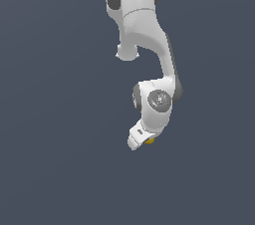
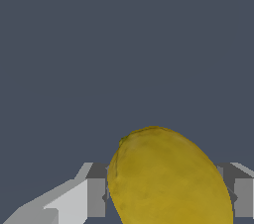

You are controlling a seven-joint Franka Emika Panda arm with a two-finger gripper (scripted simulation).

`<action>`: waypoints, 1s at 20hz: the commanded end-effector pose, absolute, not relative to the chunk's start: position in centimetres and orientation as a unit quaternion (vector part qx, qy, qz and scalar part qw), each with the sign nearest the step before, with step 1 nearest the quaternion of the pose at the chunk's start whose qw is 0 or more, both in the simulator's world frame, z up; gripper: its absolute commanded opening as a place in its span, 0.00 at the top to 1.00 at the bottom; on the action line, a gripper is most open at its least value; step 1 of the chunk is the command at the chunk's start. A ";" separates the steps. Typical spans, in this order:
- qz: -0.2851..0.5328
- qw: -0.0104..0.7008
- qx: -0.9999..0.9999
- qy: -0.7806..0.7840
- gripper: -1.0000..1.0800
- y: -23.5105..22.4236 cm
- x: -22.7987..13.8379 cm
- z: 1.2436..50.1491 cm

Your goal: Pick up the object and move it to a goal position.

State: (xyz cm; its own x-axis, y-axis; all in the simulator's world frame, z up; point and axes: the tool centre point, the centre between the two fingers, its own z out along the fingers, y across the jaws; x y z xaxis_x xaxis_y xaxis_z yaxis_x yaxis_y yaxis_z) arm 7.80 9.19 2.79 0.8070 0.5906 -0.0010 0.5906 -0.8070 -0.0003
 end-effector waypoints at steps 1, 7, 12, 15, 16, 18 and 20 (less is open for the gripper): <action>0.000 0.000 -0.951 -0.311 1.00 9.2 7.8 2.8; 0.000 0.000 -0.951 -0.311 1.00 10.1 6.9 2.8; 0.000 0.000 -0.951 -0.311 1.00 11.6 5.3 2.9; 0.000 0.000 -0.951 -0.311 1.00 13.1 3.8 3.0; 0.000 0.000 -0.951 -0.311 1.00 13.6 3.3 3.0; 0.000 0.000 -0.951 -0.311 1.00 14.5 2.3 3.0; 0.000 0.000 -0.951 -0.311 1.00 15.4 1.5 3.1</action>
